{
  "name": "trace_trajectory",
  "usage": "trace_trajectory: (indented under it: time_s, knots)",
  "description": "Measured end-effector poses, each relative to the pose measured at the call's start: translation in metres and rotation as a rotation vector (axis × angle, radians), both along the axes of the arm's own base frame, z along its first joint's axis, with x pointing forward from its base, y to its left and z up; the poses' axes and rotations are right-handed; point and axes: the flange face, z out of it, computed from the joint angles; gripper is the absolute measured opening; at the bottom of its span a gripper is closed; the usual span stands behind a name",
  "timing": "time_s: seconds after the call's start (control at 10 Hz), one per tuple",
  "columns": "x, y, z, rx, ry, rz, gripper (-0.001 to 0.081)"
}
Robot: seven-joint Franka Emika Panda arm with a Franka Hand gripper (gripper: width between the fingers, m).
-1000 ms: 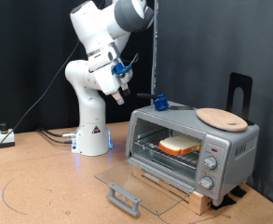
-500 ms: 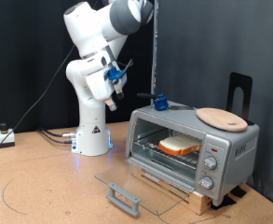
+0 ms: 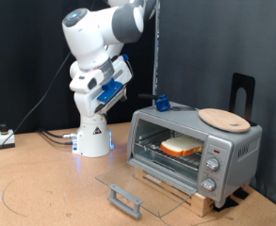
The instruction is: Make a piece of toast with the oven
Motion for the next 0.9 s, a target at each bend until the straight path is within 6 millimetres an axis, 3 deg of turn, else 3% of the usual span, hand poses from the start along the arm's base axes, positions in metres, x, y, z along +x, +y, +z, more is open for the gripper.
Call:
trace_trajectory:
  time_s: [0.2,0.4,0.6,0.8,0.9]
  knots:
    - [0.003,0.001,-0.003,0.009,-0.089,0.011,0.0807]
    - [-0.002,-0.005,-0.012,0.146,-0.106,-0.111,0.0807]
    - [-0.005,-0.028,-0.032,0.208,-0.03,-0.203,0.0807]
    - [-0.002,-0.048,-0.054,0.136,0.083,-0.228,0.0807]
    - [0.006,-0.058,-0.063,0.105,0.05,-0.256,0.0807]
